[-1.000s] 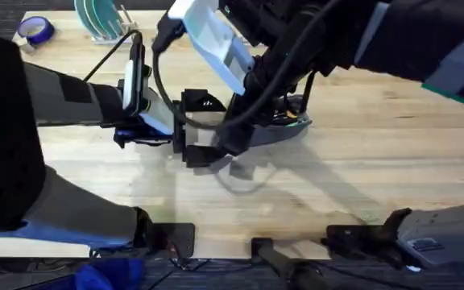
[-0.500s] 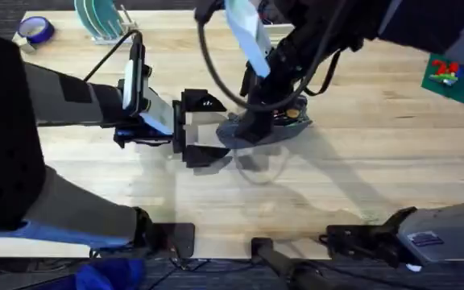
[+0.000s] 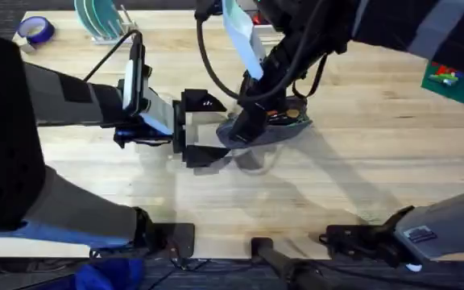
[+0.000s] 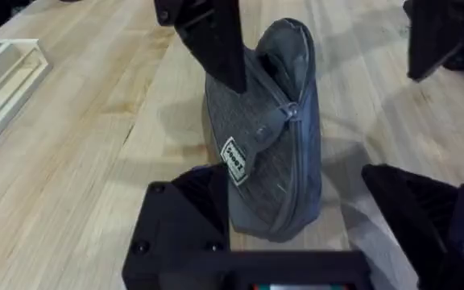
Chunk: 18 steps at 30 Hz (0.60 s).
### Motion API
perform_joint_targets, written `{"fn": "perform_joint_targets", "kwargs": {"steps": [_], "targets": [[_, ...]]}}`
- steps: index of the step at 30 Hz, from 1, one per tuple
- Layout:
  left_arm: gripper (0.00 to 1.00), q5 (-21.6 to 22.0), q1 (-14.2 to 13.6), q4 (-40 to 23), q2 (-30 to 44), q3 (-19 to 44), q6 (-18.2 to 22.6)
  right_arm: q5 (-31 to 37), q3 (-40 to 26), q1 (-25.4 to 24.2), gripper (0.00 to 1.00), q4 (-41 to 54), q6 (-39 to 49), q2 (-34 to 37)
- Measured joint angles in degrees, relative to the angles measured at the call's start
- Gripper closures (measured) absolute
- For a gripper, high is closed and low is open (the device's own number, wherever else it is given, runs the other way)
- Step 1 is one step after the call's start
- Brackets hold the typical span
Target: Unzip the bag, pick up the pens from the table one at a time and place them inside, then zip the bag closed.
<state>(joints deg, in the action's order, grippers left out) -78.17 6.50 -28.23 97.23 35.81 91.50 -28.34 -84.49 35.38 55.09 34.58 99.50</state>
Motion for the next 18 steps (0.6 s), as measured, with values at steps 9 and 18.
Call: {"fn": "perform_joint_targets", "kwargs": {"steps": [9,18], "targets": [[0.005,0.00,0.00,0.00,0.00,0.00,0.00,-0.24,-0.05,-0.86,0.004,-0.20,-3.33,0.88],[0.006,0.00,0.00,0.02,0.00,0.00,0.00,-0.44,-0.07,-0.86,0.004,-2.26,-4.58,5.20]]}}
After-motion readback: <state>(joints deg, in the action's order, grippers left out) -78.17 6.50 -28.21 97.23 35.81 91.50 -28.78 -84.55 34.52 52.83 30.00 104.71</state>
